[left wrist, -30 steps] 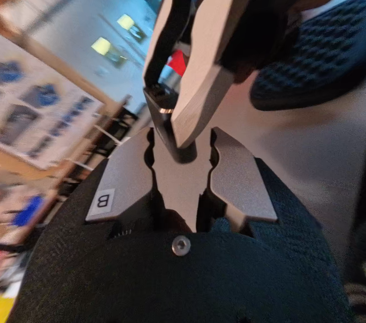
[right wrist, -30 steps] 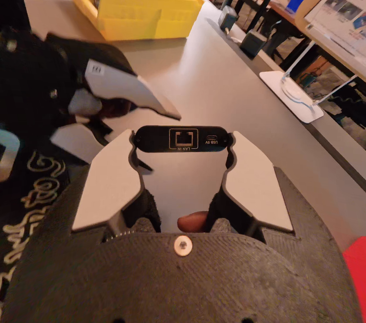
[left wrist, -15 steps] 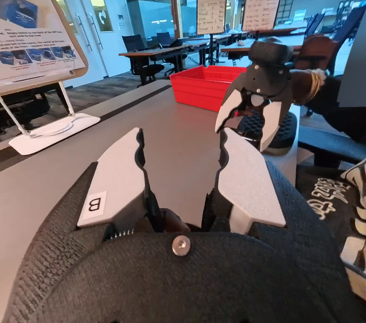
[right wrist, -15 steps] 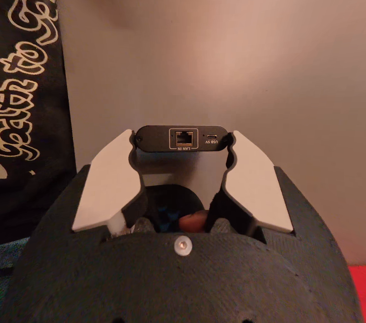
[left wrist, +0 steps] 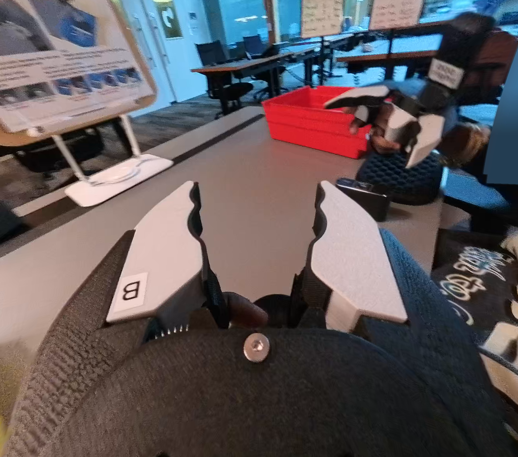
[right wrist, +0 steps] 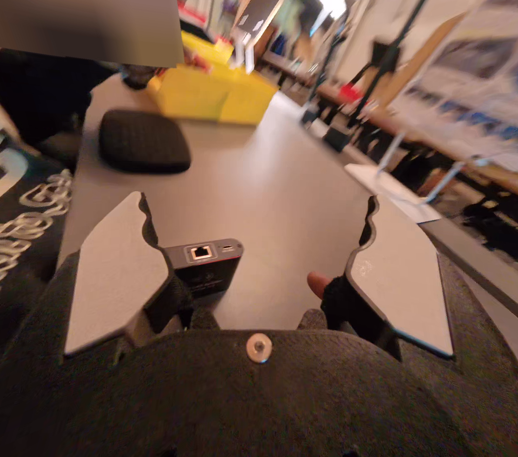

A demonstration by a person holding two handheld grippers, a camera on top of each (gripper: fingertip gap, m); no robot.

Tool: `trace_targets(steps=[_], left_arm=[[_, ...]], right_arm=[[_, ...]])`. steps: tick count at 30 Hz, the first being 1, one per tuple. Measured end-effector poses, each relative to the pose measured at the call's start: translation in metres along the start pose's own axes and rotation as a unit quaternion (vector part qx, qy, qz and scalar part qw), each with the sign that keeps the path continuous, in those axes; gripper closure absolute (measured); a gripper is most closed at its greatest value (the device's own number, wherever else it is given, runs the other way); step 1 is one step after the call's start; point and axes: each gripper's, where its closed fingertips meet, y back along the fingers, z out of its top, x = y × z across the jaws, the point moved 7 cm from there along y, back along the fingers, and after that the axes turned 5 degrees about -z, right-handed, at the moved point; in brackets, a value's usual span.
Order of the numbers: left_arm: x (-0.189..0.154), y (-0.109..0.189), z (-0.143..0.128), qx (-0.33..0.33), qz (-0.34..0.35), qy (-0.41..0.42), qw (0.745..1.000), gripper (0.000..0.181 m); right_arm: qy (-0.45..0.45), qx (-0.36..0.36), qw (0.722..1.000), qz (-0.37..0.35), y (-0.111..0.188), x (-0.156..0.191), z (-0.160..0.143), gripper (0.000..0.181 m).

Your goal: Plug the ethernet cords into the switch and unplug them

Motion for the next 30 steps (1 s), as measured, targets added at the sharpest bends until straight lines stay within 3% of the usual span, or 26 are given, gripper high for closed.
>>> trace_targets(steps=[3,6,8,10,12,14,18,20,22,23,26,30], left_arm=[[0.02,0.03,0.016,-0.007,0.075,0.01,0.997,0.103],[0.053,0.075,0.033,0.063,0.205,-0.079,0.973,0.104],[0.08,0.108,0.046,0.158,0.283,-0.153,0.933,0.109],[0.106,0.137,0.05,0.288,0.336,-0.163,0.882,0.11],[0.126,0.16,0.04,0.402,0.353,-0.157,0.83,0.11],[0.148,0.173,0.018,0.457,0.353,-0.144,0.803,0.11],[0.178,0.179,-0.04,0.466,0.373,-0.049,0.801,0.118],[0.182,0.185,-0.06,0.502,0.37,-0.102,0.775,0.12],[0.196,0.191,-0.059,0.477,0.408,-0.193,0.755,0.12],[0.203,0.192,-0.055,0.441,0.435,-0.205,0.758,0.123],[0.204,0.182,-0.059,0.378,0.403,-0.199,0.81,0.129],[0.204,0.179,-0.062,0.39,0.391,-0.197,0.81,0.135]], right_arm=[[-0.022,-0.098,0.991,-0.089,0.019,-0.007,-0.016,0.041],[0.008,-0.164,0.978,-0.125,0.033,-0.007,-0.009,0.056],[0.01,-0.162,0.978,-0.128,0.031,-0.007,-0.013,0.056],[0.007,-0.157,0.98,-0.119,0.027,-0.004,-0.013,0.055],[0.024,-0.154,0.981,-0.115,0.025,-0.001,-0.013,0.057],[0.031,-0.153,0.981,-0.111,0.025,0.001,-0.014,0.058],[0.013,-0.167,0.979,-0.115,0.028,-0.002,-0.014,0.062],[0.007,-0.173,0.978,-0.116,0.03,-0.003,-0.014,0.065],[0.006,-0.174,0.978,-0.115,0.03,-0.003,-0.014,0.066],[0.008,-0.174,0.978,-0.115,0.03,-0.002,-0.014,0.066],[0.015,-0.172,0.978,-0.114,0.03,0.0,-0.014,0.068],[0.013,-0.173,0.978,-0.113,0.03,0.0,-0.014,0.072]])
